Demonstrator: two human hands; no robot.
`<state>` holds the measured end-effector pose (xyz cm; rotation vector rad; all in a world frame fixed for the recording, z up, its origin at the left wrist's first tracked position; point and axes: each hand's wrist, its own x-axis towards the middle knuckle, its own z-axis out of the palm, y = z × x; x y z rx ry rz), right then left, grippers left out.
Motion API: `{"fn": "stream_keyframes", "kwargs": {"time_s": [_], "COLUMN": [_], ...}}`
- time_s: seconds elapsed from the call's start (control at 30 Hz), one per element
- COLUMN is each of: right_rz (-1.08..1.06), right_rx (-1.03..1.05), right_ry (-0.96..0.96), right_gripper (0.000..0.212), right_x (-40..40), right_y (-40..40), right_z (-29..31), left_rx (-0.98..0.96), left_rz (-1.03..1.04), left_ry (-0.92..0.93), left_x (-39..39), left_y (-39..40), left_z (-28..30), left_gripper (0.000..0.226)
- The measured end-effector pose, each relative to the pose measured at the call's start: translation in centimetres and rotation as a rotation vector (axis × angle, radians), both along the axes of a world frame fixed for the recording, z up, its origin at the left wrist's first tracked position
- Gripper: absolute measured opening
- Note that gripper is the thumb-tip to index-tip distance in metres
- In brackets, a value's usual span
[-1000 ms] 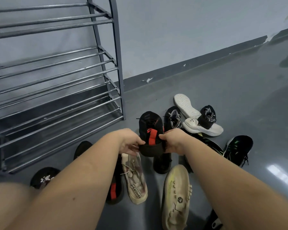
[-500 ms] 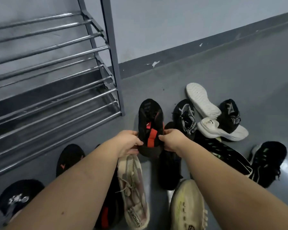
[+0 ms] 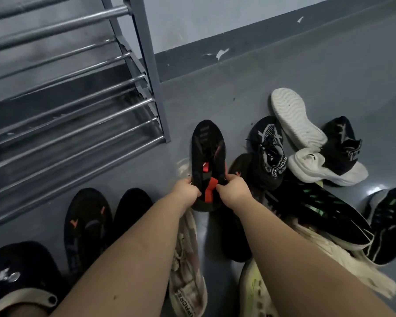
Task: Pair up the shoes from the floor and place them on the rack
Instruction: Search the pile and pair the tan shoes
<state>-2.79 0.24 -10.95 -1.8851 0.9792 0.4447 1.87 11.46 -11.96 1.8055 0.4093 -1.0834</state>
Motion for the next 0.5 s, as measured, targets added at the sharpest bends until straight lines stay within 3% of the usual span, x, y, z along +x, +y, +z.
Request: {"fn": "stream_keyframes", "kwargs": {"time_s": [0.23,0.5], "right_rz": [-0.026,-0.099], "right_rx": [0.047,-0.098], "right_ry": [-0.062,-0.09], "right_gripper": [0.031,0.052], "right_x": [-1.2,-5.3], "right_y": [-0.1,-2.3], "right_z": [0.7,3.2], "left_rx": [0.02,0.017], "left_rz": [-0.017,-0.029], "left_ry": [-0.021,-0.321], "left_x": [-1.4,-3.6], "left_y": [-0.6,-2.1], "left_z": [-0.1,1.4], "left_gripper": [0.025,0.044]}}
